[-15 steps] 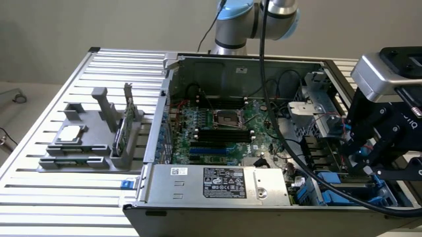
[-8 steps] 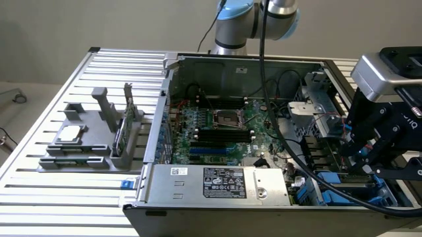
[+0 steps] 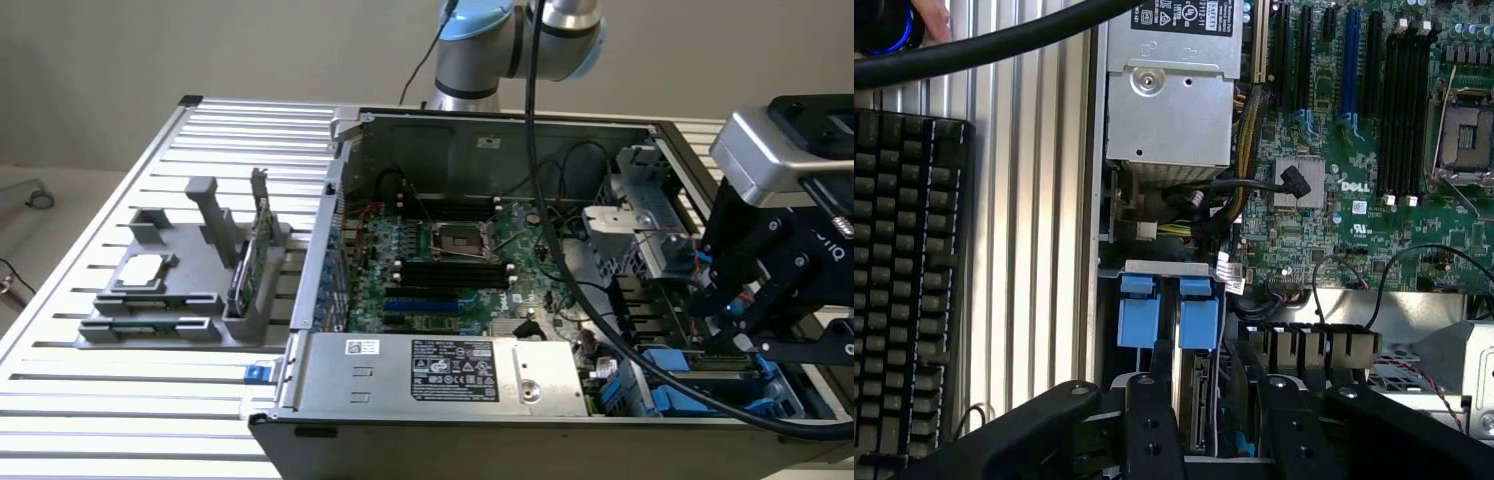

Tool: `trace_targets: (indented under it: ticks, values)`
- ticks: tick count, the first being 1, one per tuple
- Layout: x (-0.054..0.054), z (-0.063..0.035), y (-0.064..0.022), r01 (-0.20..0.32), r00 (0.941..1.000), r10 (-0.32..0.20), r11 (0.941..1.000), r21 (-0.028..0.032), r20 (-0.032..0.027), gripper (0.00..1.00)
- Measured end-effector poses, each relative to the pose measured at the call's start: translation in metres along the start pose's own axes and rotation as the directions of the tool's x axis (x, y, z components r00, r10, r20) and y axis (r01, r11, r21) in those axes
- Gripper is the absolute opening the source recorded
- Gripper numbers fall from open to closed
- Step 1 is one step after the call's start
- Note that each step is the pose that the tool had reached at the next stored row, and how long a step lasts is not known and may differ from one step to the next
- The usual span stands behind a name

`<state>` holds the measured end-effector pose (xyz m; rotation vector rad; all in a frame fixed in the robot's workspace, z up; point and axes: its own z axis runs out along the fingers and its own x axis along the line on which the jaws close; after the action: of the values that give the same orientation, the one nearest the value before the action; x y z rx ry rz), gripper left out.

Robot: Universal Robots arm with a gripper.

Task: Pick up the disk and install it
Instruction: 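Insert the disk into the insertion slot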

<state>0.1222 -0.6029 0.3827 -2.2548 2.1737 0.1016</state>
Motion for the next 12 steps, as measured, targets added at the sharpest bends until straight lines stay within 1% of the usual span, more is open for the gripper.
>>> trace_targets:
  ticks: [3,5,7,9,12]
  values:
    - [-0.0001,0.0001,0.0000,0.000,1.0000,0.000,1.0000,0.0000,0.0002,0.37]
    - [-0.0002,0.0001,-0.0001,-0.014,0.9999,0.014,0.9999,0.0008,0.0009,0.37]
    - [-0.0002,0.0000,0.0000,-0.043,0.9991,0.043,0.9991,0.0022,0.0019,0.37]
    - [-0.0002,0.0002,0.0000,-0.076,0.9971,0.076,0.9971,0.0039,0.0034,0.37]
    - [-0.0001,0.0006,0.0000,-0.130,0.9915,0.130,0.9915,0.0065,0.0058,0.37]
